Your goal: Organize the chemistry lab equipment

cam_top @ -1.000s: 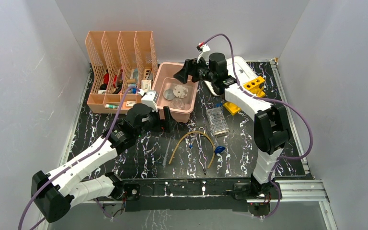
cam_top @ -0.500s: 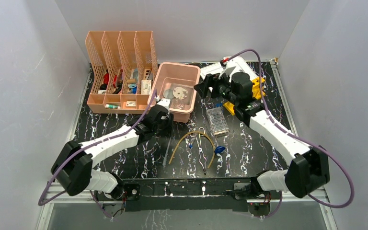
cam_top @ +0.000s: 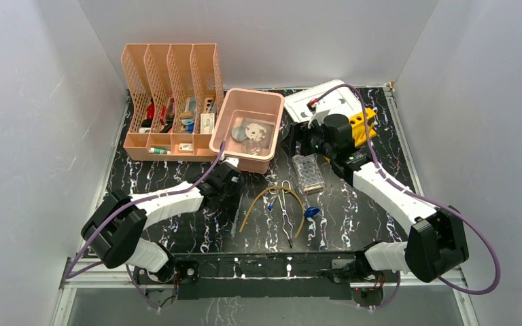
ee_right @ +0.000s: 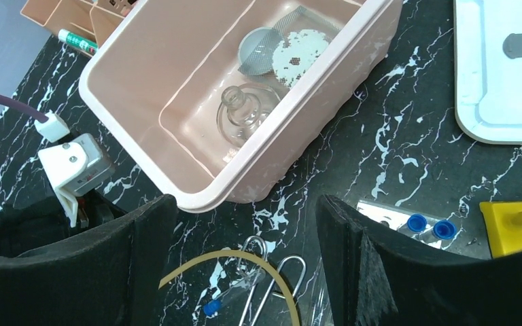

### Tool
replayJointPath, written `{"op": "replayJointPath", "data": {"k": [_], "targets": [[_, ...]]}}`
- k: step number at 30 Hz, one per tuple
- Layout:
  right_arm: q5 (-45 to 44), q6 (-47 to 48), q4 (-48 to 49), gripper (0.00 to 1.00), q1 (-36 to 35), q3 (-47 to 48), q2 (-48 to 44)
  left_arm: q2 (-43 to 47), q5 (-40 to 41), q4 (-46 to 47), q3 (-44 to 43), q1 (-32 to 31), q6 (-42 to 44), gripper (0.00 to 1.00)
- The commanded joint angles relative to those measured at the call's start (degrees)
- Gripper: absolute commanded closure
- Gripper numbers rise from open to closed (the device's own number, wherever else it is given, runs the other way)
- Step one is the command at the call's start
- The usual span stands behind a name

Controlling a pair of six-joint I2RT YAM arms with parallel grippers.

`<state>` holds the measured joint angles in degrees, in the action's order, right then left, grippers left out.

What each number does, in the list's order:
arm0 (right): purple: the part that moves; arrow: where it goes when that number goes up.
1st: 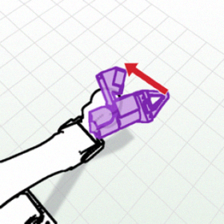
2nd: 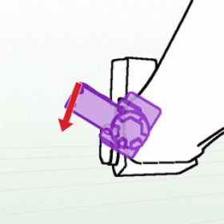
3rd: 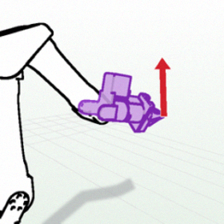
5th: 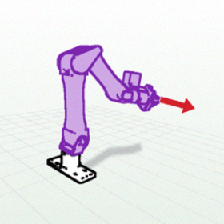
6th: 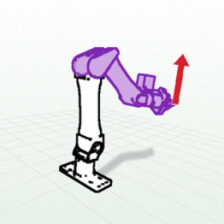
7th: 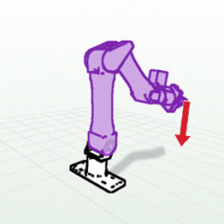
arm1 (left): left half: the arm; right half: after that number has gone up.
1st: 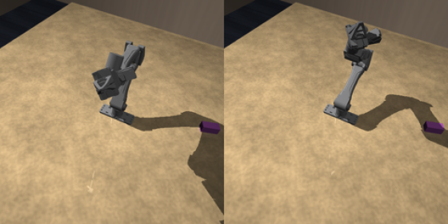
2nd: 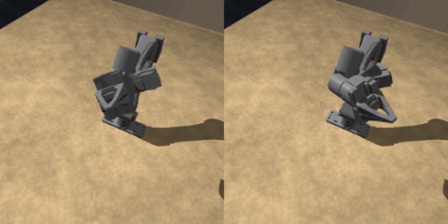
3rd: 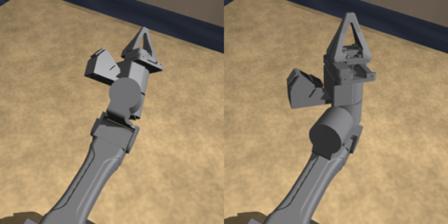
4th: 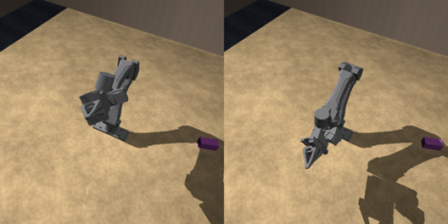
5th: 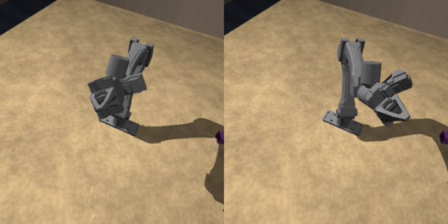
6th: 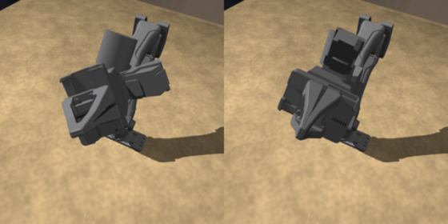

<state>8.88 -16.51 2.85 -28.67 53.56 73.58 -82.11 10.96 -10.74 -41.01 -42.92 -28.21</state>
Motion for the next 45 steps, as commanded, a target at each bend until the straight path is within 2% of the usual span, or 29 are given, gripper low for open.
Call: {"op": "replayJointPath", "data": {"k": [1, 7, 17, 20, 22, 24, 28, 32, 38, 42, 45], "targets": [[1.81, 0.15, 2.95, 0.15, -0.25, 1.98, 1.07, -0.18, -1.33, -0.04, 0.46, -1.30, -2.35, 0.57], [1.61, 0.66, 2.21, 0.16, -0.23, 2.11, 1.41, 2.11, -4.88, 1.61, 1.63, -3.63, -6.95, 0.55], [-1.22, 3.31, 0.57, 0.16, -0.19, 1.92, 1.19, 2.90, -3.26, -0.47, 3.89, -5.95, -8.26, 0.58], [-1.39, 3.08, 0.75, 0.16, -0.22, 1.76, 1.54, 1.58, -2.88, -1.15, 3.77, -6.04, -7.52, 0.72], [-1.52, 3.13, 0.54, 0.16, -0.24, 1.96, 1.61, 0.21, -2.45, -1.91, 3.66, -6.28, -7.37, 0.88], [-1.63, 3.23, 0.13, 0.16, -0.21, 2.16, 1.65, -0.40, -1.46, -2.46, 3.94, -6.28, -8.11, 1.00], [-2.37, 3.55, -0.30, 0.15, -0.21, 2.25, 1.67, -0.30, -0.25, -3.17, 2.86, -6.30, -7.51, 1.00], [-2.38, 3.46, -0.30, 0.16, -0.25, 2.16, 1.83, 1.49, 1.28, -6.72, -1.98, -6.30, -6.25, 1.00], [-3.49, 3.51, -0.34, 0.16, -0.17, 2.00, 1.69, 7.12, 3.98, -14.22, -16.22, -6.30, -0.44, 1.00], [-3.61, 3.53, 0.44, 0.16, -0.19, 1.50, 2.49, 5.76, 5.44, -15.84, -26.69, -5.91, 4.28, 1.00], [-3.48, 3.12, 1.27, 0.16, -0.21, 0.71, 3.45, 0.64, 4.11, -13.85, -33.48, -1.93, 6.87, 1.00]]}}
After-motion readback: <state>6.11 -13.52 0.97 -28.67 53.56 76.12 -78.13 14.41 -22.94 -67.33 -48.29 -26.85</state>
